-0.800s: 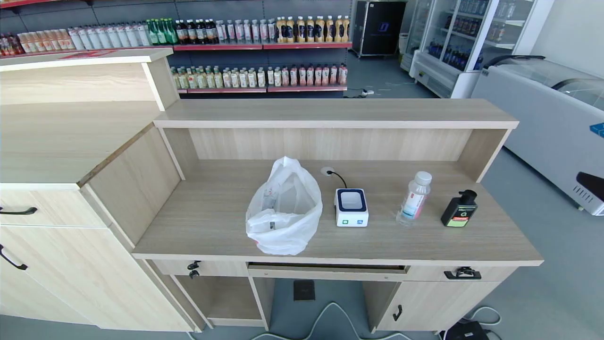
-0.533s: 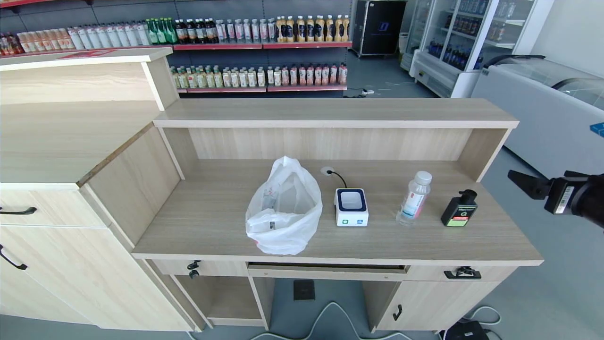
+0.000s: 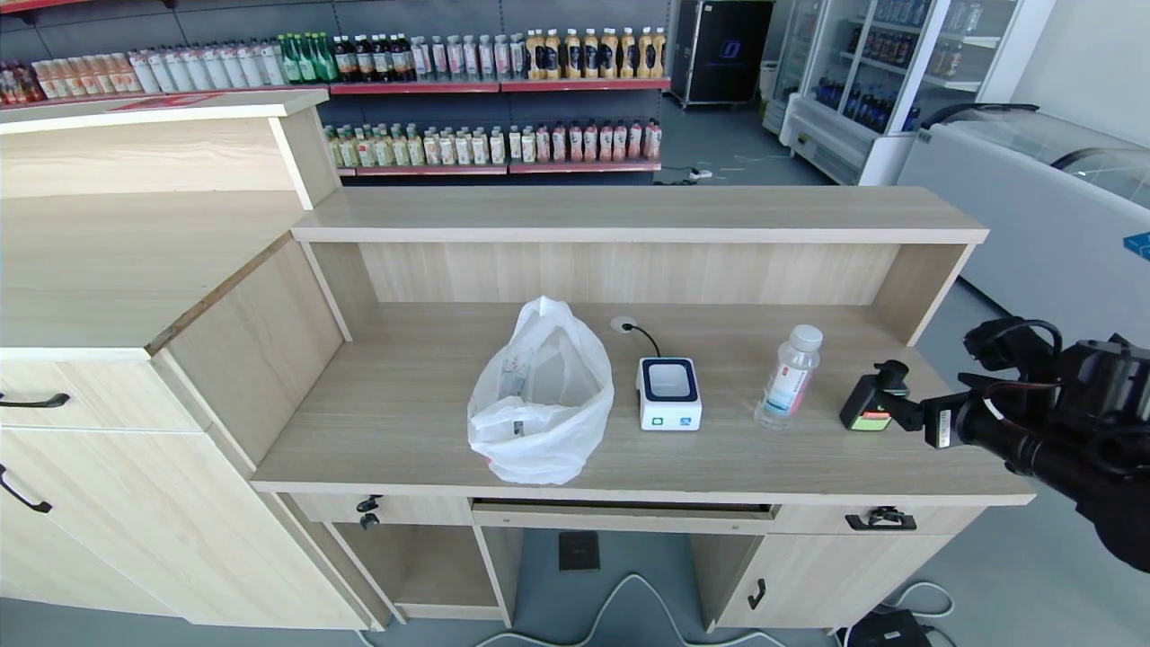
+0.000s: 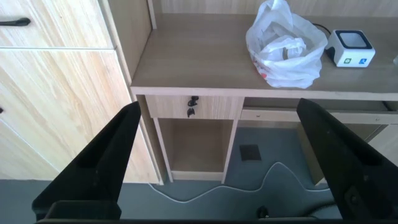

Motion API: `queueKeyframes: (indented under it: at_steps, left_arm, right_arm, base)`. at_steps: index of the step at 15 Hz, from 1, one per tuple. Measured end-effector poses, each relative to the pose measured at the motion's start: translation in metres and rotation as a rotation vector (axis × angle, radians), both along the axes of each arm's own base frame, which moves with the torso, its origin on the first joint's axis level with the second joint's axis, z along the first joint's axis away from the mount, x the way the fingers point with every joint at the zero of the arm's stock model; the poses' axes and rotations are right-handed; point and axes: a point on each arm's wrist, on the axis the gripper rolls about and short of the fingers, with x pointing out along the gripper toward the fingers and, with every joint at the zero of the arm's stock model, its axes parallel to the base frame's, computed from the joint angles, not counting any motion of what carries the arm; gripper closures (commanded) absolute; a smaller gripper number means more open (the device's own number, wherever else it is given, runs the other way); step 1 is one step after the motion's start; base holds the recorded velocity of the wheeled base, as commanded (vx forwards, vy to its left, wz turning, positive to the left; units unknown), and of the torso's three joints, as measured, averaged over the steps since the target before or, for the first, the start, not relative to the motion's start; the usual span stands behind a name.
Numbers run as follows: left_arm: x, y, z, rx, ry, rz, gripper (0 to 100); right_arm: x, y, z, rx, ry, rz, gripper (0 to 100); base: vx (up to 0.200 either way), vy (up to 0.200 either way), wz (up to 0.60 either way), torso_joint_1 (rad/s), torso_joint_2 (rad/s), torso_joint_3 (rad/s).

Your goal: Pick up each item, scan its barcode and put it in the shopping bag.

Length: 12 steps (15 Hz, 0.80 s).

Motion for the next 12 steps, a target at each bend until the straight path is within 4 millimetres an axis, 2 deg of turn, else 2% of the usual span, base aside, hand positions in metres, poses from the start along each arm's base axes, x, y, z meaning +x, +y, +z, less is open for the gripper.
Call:
queueKeyframes:
  at_steps: [2,7,12]
  left_arm:
    - [0.0,0.0,0.0,0.0,0.0,0.0,0]
    - [0.0,0.0,0.0,0.0,0.0,0.0,0]
    - [0.0,0.0,0.0,0.0,0.0,0.0,0]
  right_arm:
    - [0.016,-0.007,-0.014,-0.015,0.005,-0.011,0]
    - [0.055,-0.016,-0.035,-0.023,-0.006,-0.017,0]
    - [0.086,-0.009,-0.051,-0.001,-0.024,0.061,0]
  base:
    - [0.0,0.0,0.0,0.0,0.0,0.0]
    - [0.0,0.0,0.0,0.0,0.0,0.0]
    - [0.0,0.0,0.0,0.0,0.0,0.0]
